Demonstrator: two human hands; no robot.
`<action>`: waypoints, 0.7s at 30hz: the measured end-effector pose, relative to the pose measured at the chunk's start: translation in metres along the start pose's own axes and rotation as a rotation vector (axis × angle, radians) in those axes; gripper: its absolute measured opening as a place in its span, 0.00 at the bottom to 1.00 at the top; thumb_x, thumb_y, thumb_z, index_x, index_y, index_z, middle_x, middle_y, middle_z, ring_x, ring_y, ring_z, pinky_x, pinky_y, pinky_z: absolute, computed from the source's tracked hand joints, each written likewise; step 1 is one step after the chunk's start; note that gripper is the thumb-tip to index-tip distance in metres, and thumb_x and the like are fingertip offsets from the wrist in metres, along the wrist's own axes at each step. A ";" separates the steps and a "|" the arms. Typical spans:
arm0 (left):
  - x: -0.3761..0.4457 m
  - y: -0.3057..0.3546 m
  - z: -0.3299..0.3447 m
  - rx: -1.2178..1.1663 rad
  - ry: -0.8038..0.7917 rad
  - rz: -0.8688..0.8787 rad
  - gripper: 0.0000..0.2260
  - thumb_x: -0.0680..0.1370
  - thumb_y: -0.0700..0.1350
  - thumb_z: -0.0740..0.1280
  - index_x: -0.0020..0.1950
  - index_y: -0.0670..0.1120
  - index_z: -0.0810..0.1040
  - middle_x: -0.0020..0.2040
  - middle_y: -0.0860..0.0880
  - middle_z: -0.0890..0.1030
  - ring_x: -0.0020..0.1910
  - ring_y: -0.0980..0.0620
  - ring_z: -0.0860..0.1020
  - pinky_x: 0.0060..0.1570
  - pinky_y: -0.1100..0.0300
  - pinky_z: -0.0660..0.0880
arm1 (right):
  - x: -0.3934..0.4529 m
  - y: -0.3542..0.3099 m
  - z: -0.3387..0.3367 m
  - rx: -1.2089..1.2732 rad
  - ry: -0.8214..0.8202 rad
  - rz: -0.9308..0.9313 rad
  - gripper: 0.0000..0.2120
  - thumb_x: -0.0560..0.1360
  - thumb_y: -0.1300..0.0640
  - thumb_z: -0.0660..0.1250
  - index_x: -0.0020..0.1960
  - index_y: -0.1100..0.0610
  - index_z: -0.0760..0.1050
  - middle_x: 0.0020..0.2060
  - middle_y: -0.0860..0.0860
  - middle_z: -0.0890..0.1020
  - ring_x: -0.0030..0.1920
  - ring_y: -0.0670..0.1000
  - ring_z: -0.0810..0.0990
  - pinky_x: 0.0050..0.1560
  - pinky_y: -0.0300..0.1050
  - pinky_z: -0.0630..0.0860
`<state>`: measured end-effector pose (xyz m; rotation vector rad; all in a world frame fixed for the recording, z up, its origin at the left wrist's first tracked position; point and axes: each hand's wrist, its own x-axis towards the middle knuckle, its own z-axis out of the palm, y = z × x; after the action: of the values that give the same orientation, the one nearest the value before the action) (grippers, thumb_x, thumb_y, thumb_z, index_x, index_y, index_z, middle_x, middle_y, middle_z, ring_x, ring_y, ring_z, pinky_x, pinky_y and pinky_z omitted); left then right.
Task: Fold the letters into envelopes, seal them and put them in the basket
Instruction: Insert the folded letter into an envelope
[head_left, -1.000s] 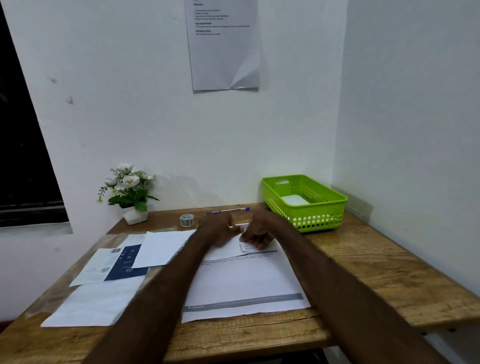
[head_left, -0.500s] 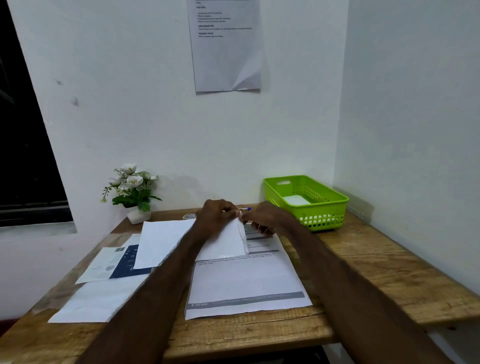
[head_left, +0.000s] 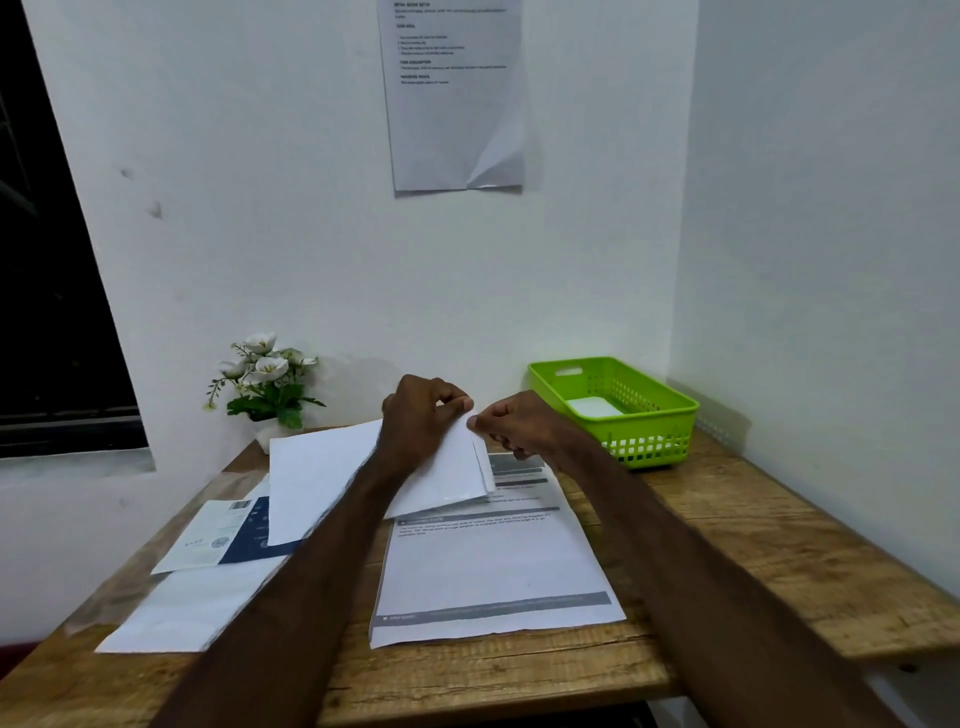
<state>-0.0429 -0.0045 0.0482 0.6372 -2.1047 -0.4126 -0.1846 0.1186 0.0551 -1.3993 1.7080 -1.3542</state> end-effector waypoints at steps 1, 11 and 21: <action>0.000 0.001 -0.002 0.005 0.017 0.001 0.06 0.77 0.52 0.71 0.45 0.52 0.87 0.46 0.56 0.86 0.46 0.57 0.81 0.56 0.49 0.75 | 0.000 -0.001 0.001 -0.016 -0.009 -0.004 0.19 0.76 0.58 0.72 0.29 0.55 0.71 0.26 0.51 0.68 0.26 0.47 0.60 0.27 0.39 0.56; 0.002 0.000 -0.013 0.084 0.084 0.031 0.09 0.76 0.54 0.69 0.45 0.53 0.88 0.46 0.56 0.87 0.48 0.54 0.81 0.53 0.47 0.76 | -0.005 -0.003 0.001 -0.117 -0.172 0.036 0.13 0.73 0.58 0.76 0.35 0.60 0.76 0.27 0.52 0.70 0.25 0.47 0.64 0.26 0.37 0.61; 0.003 0.000 -0.014 0.108 0.059 0.023 0.08 0.77 0.53 0.69 0.46 0.53 0.88 0.48 0.56 0.86 0.50 0.53 0.81 0.55 0.48 0.75 | -0.007 -0.006 -0.002 -0.323 -0.283 0.113 0.11 0.70 0.55 0.80 0.41 0.60 0.80 0.25 0.50 0.72 0.25 0.48 0.66 0.27 0.38 0.65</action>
<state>-0.0332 -0.0068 0.0579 0.6791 -2.0863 -0.2655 -0.1820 0.1265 0.0598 -1.5553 1.8333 -0.7989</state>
